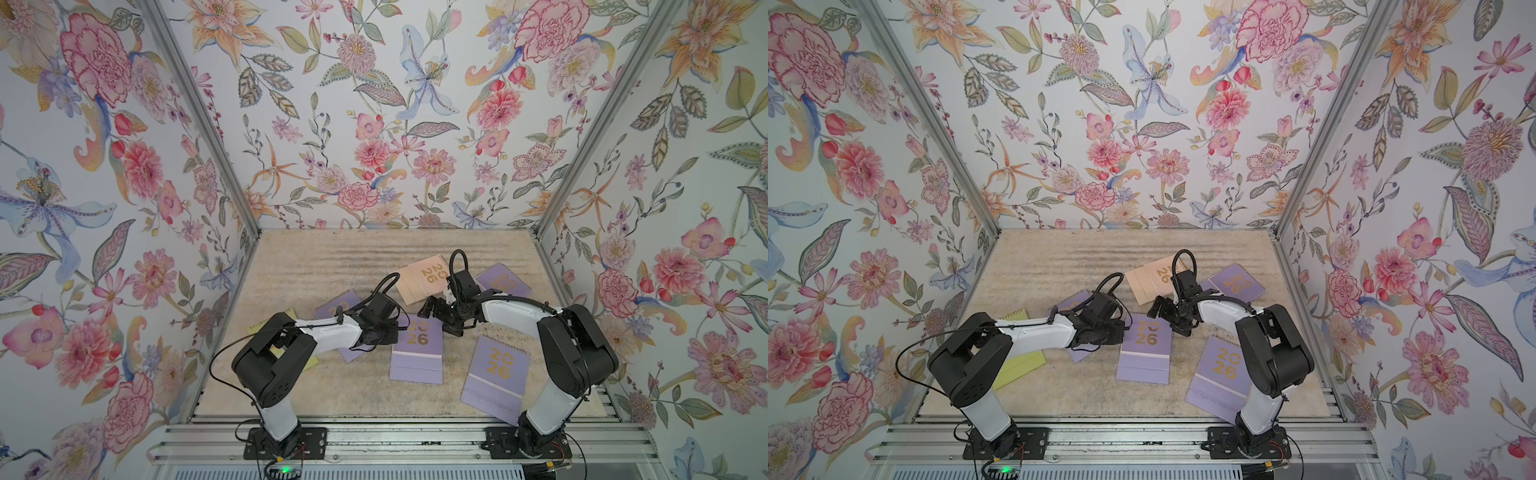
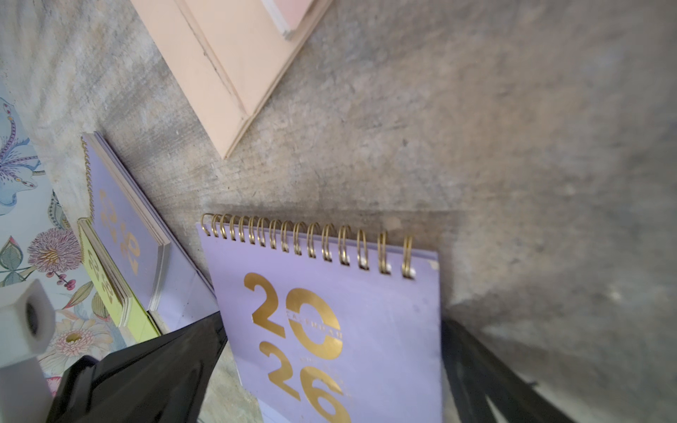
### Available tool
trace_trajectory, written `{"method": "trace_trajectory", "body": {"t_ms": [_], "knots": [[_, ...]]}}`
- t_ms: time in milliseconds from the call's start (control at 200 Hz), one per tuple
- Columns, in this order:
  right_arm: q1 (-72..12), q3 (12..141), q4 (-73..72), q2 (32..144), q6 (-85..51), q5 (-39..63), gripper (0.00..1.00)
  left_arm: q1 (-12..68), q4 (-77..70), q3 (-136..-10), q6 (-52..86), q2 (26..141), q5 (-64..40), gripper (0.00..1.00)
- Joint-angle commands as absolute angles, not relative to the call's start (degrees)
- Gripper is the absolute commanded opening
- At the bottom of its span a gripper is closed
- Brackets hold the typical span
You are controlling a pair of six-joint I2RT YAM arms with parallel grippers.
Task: Stack the calendars
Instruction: Adjust the calendar at the center of the board.
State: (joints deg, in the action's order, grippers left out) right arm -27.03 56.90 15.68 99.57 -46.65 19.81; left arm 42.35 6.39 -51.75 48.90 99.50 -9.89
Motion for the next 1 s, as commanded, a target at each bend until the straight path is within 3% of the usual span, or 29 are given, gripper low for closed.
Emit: {"method": "trace_trajectory", "body": {"t_ms": [0, 150, 180, 220, 275, 355, 405, 505, 696, 896, 996], "knots": [[-27.35, 56.36, 19.13, 100.13, -45.7, 17.73, 0.99, 42.8, 7.08, -51.59, 49.33, 97.67, -8.27, 0.0], [-26.66, 56.27, 21.35, 95.9, -44.47, 14.08, 0.99, 42.12, 7.34, -51.53, 48.73, 95.89, -6.91, 0.0], [-26.52, 56.02, 22.04, 94.35, -43.95, 12.59, 0.99, 41.94, 7.57, -51.5, 48.48, 95.3, -6.13, 0.06], [-26.13, 55.02, 22.44, 91.6, -43.16, 9.97, 0.99, 41.39, 7.92, -51.42, 47.98, 94.03, -4.98, 0.23], [-25.09, 52.91, 22.53, 86.72, -42.1, 5.77, 0.99, 40.31, 8.19, -51.34, 47.1, 91.87, -3.49, 0.55], [-23.11, 49.69, 22.41, 79.56, -40.25, -0.34, 0.99, 37.8, 8.5, -51.24, 45.47, 87.8, -2.02, 0.79], [-21.27, 47.03, 22.16, 73.86, -38.11, -5.54, 0.99, 35.96, 8.55, -51.03, 44.32, 85.71, -1.07, 0.99], [-18.45, 40.68, 16.85, 64.87, -32.94, -14.63, 0.99, 32.09, 7.57, -49.16, 42.04, 81.65, 0.46, 1.0], [-12.74, 23.82, -7.33, 52.32, -18.9, -26.17, 0.99, 26.35, 3.04, -42.05, 39.84, 73.83, 2.61, 1.0], [-8.57, 16.09, -23.58, 52.6, -11.86, -28.8, 0.99, 24.08, -0.21, -39.03, 36.7, 66.72, 7.67, 1.0], [-7.24, 17.98, -22.37, 54.19, -14.44, -28.5, 0.99, 23.76, -4.96, -37.64, 35.67, 64.86, 7.83, 1.0]]}}
